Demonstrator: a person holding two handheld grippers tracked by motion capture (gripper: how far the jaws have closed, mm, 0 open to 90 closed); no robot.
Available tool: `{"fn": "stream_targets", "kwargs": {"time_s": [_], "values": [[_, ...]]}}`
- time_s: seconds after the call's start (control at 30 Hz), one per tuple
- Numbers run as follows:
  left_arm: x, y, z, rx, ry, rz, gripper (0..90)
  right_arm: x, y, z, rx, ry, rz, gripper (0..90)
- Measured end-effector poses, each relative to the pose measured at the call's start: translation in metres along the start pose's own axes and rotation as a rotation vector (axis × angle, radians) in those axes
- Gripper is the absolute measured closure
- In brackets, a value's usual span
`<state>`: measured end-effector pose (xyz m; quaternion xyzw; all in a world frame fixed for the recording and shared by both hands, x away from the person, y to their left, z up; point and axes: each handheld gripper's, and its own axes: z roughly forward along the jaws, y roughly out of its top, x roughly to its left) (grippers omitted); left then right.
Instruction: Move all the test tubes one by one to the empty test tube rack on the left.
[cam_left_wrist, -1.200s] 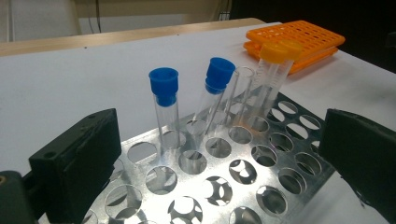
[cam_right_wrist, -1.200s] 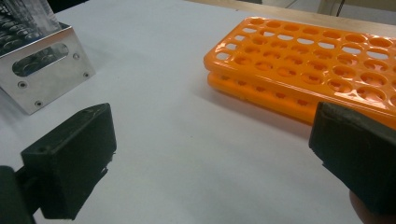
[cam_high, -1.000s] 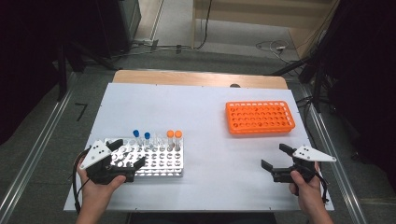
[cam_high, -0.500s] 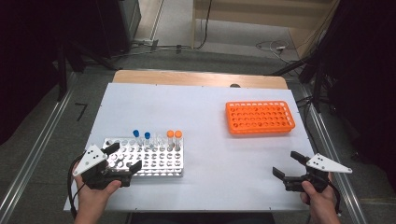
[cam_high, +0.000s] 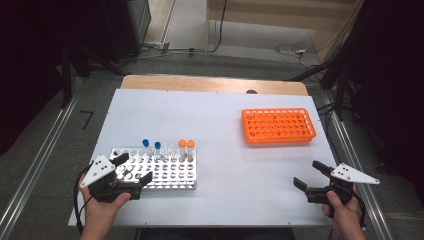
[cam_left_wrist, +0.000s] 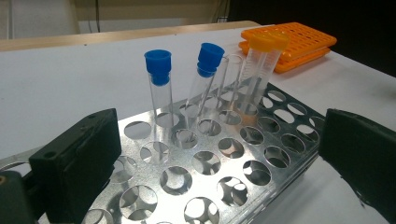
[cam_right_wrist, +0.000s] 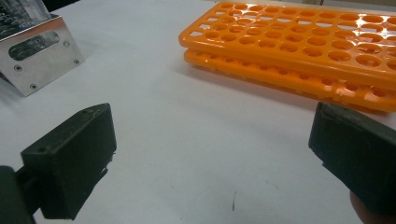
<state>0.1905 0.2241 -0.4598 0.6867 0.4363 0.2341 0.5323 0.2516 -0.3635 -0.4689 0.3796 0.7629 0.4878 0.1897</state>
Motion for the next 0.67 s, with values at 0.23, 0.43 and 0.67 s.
{"fn": "stream_targets", "kwargs": {"time_s": [0.23, 0.43, 0.67], "values": [[0.0011, -0.0011, 0.0003, 0.002, 0.002, -0.004, 0.0, -0.0003, -0.0006, 0.0010, 0.005, -0.002, -0.003, 0.0], [0.0018, -0.0017, 0.0001, 0.006, 0.002, -0.006, 0.0, -0.0006, -0.0012, 0.0025, 0.012, -0.003, -0.002, 0.0], [0.0003, -0.0019, 0.0011, 0.004, -0.004, -0.004, 0.0, -0.0025, -0.0014, 0.0020, 0.008, -0.008, -0.002, 0.0]]}}
